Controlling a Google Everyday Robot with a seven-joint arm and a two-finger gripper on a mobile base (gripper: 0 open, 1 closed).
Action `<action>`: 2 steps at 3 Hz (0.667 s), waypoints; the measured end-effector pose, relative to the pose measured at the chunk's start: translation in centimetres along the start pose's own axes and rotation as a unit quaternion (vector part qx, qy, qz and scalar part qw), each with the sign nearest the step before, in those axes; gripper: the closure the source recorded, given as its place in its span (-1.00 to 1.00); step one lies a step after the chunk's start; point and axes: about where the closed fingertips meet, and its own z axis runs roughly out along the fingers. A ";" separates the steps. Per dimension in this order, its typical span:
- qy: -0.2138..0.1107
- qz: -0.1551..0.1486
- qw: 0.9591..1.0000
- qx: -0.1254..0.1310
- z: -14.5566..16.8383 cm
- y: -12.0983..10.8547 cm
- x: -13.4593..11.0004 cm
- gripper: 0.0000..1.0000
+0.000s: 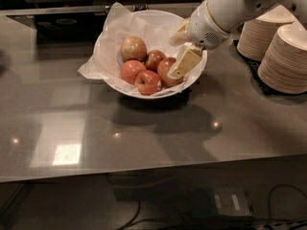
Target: Pick apple from white bowl
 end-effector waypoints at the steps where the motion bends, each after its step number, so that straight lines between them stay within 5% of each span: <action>1: 0.004 0.006 1.000 -0.011 1.1 -0.2 0.5 -0.34; 2: 0.009 0.013 1.000 -0.024 2.3 -0.1 1.0 -0.34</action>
Offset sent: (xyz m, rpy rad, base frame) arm 0.0110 0.0038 -0.0372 -0.0210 0.0912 -0.0051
